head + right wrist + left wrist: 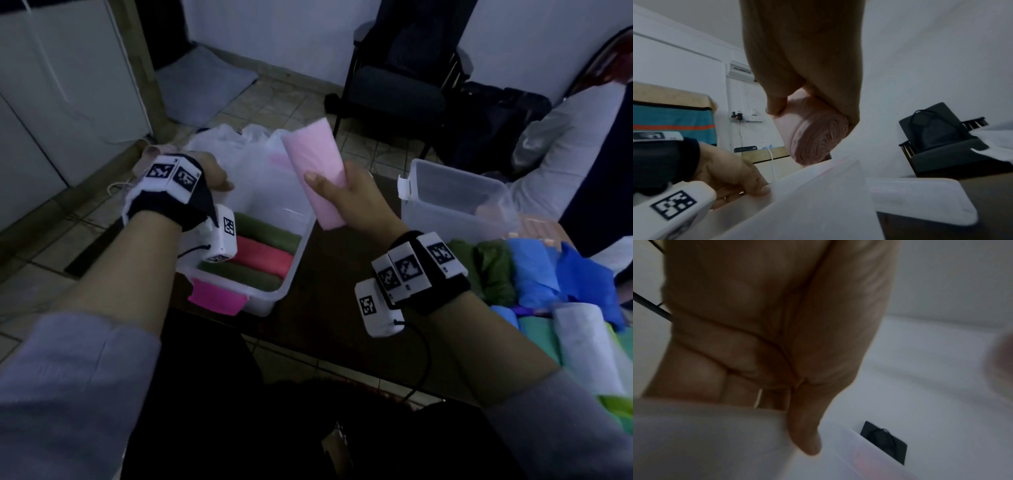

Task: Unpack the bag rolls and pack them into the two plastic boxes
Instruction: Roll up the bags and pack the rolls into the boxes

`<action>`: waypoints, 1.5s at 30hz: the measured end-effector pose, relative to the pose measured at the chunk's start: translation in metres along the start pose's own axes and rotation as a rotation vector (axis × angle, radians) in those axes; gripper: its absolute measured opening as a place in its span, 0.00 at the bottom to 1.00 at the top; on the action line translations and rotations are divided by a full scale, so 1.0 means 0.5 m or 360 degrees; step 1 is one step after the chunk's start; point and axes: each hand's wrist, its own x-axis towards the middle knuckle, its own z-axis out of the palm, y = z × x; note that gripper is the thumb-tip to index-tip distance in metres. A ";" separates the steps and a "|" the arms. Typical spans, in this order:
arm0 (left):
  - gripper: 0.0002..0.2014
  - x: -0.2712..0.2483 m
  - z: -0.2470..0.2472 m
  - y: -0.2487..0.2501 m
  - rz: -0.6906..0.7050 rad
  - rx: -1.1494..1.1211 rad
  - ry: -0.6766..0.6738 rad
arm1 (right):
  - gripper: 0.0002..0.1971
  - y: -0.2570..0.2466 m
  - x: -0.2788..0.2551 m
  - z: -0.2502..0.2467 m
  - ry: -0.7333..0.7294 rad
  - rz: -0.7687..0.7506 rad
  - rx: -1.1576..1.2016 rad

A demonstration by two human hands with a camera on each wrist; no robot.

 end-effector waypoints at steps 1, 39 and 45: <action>0.29 -0.004 0.004 0.000 0.0005 -0.0042 -0.0007 | 0.30 -0.012 0.007 0.006 0.0031 -0.0048 0.0011; 0.17 -0.150 0.092 -0.022 0.0522 -0.1220 0.0605 | 0.22 -0.018 0.091 0.089 -0.0616 0.0129 -0.1078; 0.18 -0.155 0.083 -0.008 0.0453 -0.1152 0.0593 | 0.20 -0.008 0.087 0.089 -0.0608 -0.0006 -0.1085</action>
